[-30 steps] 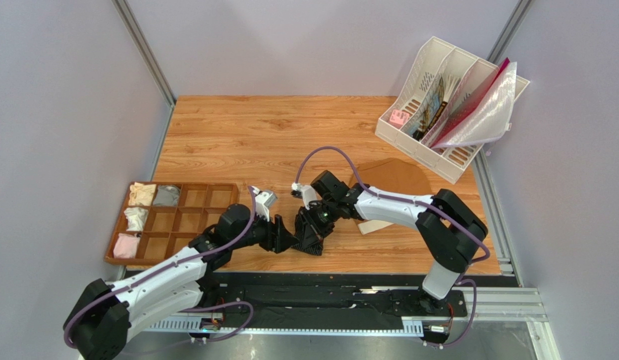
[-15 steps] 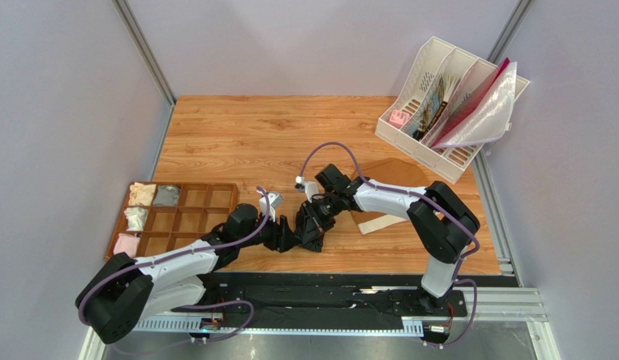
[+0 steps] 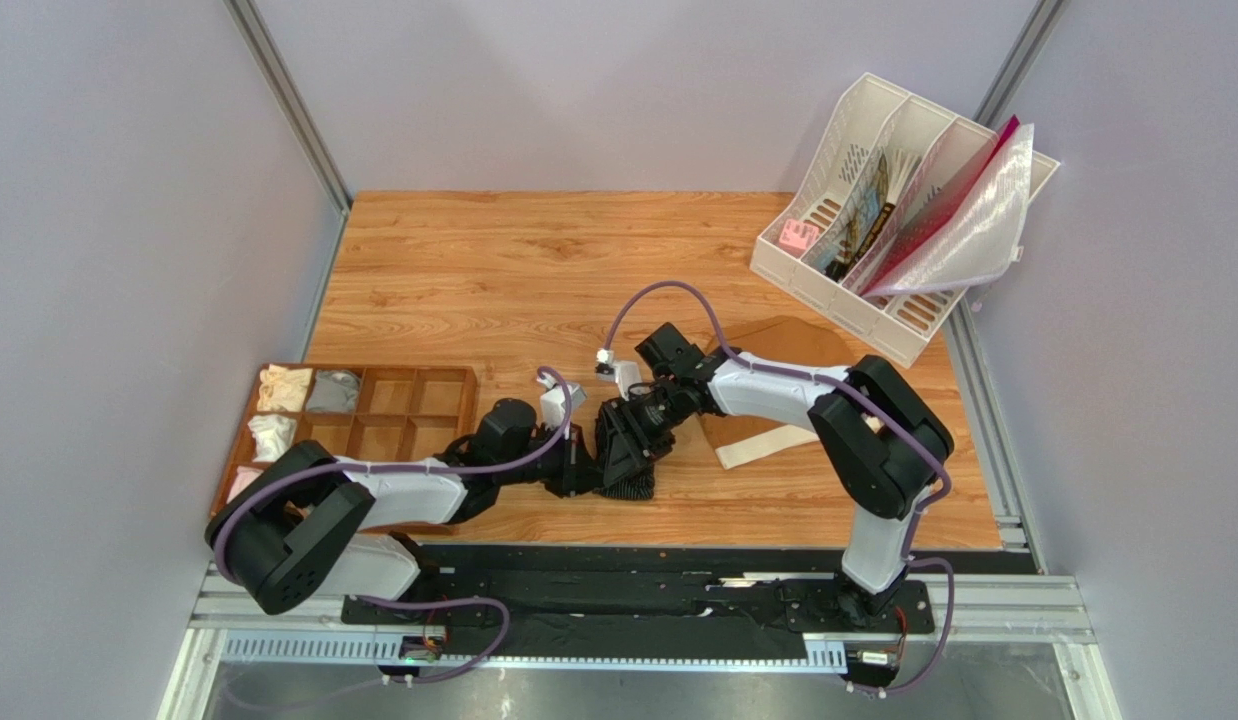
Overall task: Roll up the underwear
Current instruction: Roll the underwear to the center of the board.
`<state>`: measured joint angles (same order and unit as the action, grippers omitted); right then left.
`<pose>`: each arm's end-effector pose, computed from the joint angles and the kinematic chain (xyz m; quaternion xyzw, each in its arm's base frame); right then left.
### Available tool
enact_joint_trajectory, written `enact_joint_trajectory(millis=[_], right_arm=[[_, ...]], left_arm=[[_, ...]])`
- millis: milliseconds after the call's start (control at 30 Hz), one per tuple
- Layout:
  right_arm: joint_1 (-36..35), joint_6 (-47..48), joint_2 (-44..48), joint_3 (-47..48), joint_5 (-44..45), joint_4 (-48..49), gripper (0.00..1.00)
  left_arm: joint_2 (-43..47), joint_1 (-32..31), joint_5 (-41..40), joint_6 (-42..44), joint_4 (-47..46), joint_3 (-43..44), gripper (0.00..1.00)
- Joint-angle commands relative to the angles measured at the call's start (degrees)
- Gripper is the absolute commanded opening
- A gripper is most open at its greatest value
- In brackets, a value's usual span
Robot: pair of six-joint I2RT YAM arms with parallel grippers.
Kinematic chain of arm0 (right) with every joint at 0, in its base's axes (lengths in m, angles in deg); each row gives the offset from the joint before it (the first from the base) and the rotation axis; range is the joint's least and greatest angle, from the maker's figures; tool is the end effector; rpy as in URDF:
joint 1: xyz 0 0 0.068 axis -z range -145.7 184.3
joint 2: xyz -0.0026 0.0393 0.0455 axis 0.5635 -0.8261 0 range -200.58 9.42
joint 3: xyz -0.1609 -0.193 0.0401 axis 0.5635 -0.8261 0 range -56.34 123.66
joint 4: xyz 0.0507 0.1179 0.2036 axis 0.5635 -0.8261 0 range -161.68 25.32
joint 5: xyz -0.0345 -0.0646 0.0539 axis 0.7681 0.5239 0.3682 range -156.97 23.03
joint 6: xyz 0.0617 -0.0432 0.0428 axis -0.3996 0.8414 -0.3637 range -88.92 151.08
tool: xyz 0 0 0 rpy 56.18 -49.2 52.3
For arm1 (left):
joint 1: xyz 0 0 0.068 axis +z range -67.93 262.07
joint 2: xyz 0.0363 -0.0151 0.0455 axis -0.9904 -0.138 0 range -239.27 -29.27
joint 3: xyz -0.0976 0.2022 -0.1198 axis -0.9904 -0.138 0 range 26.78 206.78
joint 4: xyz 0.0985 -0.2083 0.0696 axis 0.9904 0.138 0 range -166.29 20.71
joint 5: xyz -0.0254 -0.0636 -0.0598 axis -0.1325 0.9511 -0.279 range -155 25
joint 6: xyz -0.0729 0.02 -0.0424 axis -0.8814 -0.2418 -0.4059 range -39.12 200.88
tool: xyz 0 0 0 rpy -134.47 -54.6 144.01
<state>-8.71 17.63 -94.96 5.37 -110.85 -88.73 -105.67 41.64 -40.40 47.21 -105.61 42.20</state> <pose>0.2096 0.2682 0.1253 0.3047 -0.8592 -0.4109 0.0082 0.1659 -0.1832 0.1105 0.1539 0.8455 -0.4354 0.2680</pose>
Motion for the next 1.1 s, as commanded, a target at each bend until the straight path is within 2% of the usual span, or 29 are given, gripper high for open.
enact_joint_trajectory(millis=[0, 233, 400, 467, 600, 733, 867, 1067], right_arm=[[-0.1, 3.5, 4.8, 2.7, 2.8, -1.7, 0.52], [0.0, 6.2, 11.8, 2.2, 16.1, -4.1, 0.59], [-1.5, 8.8, 20.2, -3.7, 24.2, 0.9, 0.60], [-3.9, 10.5, 22.5, -6.4, 27.9, 3.1, 0.60], [-13.2, 13.2, 27.0, -10.8, 39.9, 7.3, 0.60], [-18.3, 17.1, 29.7, -14.6, 46.0, 12.3, 0.60], [-25.0, 19.9, 29.6, -16.1, 54.8, 13.8, 0.60], [-31.2, 23.3, 25.1, -16.4, 62.8, 16.4, 0.63]], left_arm=[[-1.6, -0.3, 1.2, -1.4, 7.3, 4.3, 0.00], [-2.0, -0.3, 2.0, -3.8, 12.5, 6.8, 0.00], [-2.7, 0.2, 2.7, -6.1, 14.3, 7.5, 0.00], [-2.6, 0.6, 4.1, -7.1, 14.6, 7.7, 0.00], [-2.1, 2.2, 6.0, -8.0, 16.7, 8.2, 0.00], [-0.9, 4.2, 8.9, -9.4, 17.1, 8.0, 0.00], [-1.0, 5.9, 11.2, -9.3, 17.7, 8.2, 0.00], [-0.7, 6.3, 12.7, -10.0, 17.5, 8.0, 0.00]])
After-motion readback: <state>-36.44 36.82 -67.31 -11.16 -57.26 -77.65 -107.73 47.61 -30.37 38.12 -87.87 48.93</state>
